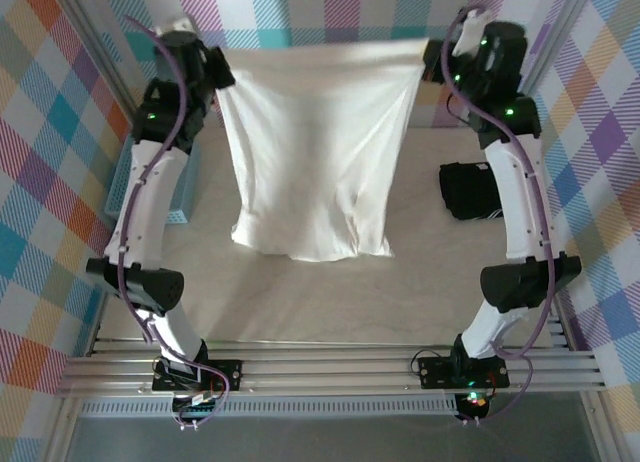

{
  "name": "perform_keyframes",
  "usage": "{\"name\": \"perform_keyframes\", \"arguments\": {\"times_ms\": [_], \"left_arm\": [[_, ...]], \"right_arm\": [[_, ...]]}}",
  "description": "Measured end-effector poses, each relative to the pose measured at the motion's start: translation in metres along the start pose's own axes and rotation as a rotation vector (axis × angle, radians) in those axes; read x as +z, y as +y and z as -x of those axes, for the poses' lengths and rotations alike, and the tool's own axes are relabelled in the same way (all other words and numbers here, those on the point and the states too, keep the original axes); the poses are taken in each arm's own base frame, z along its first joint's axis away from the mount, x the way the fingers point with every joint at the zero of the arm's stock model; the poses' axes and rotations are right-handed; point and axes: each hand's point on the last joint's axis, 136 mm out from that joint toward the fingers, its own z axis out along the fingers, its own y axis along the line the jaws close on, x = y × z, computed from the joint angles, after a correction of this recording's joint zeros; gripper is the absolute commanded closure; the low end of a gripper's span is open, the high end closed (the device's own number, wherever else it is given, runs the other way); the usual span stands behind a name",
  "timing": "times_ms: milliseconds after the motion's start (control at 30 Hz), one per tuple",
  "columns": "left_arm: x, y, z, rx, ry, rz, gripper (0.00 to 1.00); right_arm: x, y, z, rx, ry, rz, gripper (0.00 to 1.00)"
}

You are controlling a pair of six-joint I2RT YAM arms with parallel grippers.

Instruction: Fold the inside-out t-shirt

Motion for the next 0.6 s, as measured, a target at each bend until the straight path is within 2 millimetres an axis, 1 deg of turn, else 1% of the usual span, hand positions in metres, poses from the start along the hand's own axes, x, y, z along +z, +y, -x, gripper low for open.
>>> {"name": "perform_keyframes", "arguments": {"times_ms": [33,67,100,167,200,233,267,300,367,433,500,600], "left_arm": [[-0.017,-0.008,0.025,-0.009,-0.059,-0.038,1.0],[-0.035,-0.013,0.046,-0.017,-0.108,-0.073,1.0],[-0.06,-0.018,0.066,-0.023,-0.156,-0.111,1.0],[-0.108,-0.022,0.094,-0.033,-0.234,-0.175,1.0],[-0.135,-0.021,0.107,-0.039,-0.273,-0.204,1.0],[-0.159,-0.02,0.115,-0.044,-0.306,-0.231,1.0],[-0.183,-0.017,0.12,-0.049,-0.334,-0.252,1.0],[-0.2,-0.015,0.122,-0.052,-0.35,-0.266,1.0],[-0.234,-0.008,0.124,-0.057,-0.384,-0.292,1.0],[-0.261,-0.002,0.124,-0.063,-0.416,-0.308,1.0],[-0.273,0.003,0.122,-0.065,-0.425,-0.311,1.0],[-0.277,0.006,0.119,-0.063,-0.417,-0.306,1.0]], "right_arm": [[-0.014,0.012,0.028,-0.014,-0.065,0.027,1.0],[-0.028,0.023,0.051,-0.028,-0.122,0.052,1.0],[-0.053,0.037,0.079,-0.046,-0.198,0.083,1.0],[-0.096,0.058,0.11,-0.07,-0.289,0.13,1.0],[-0.118,0.067,0.121,-0.08,-0.322,0.149,1.0],[-0.142,0.076,0.13,-0.092,-0.363,0.17,1.0],[-0.159,0.081,0.132,-0.097,-0.379,0.183,1.0],[-0.176,0.085,0.13,-0.101,-0.384,0.192,1.0],[-0.199,0.091,0.125,-0.106,-0.39,0.208,1.0],[-0.218,0.095,0.118,-0.11,-0.389,0.222,1.0],[-0.228,0.095,0.11,-0.109,-0.378,0.225,1.0],[-0.237,0.096,0.103,-0.105,-0.37,0.224,1.0]]}}
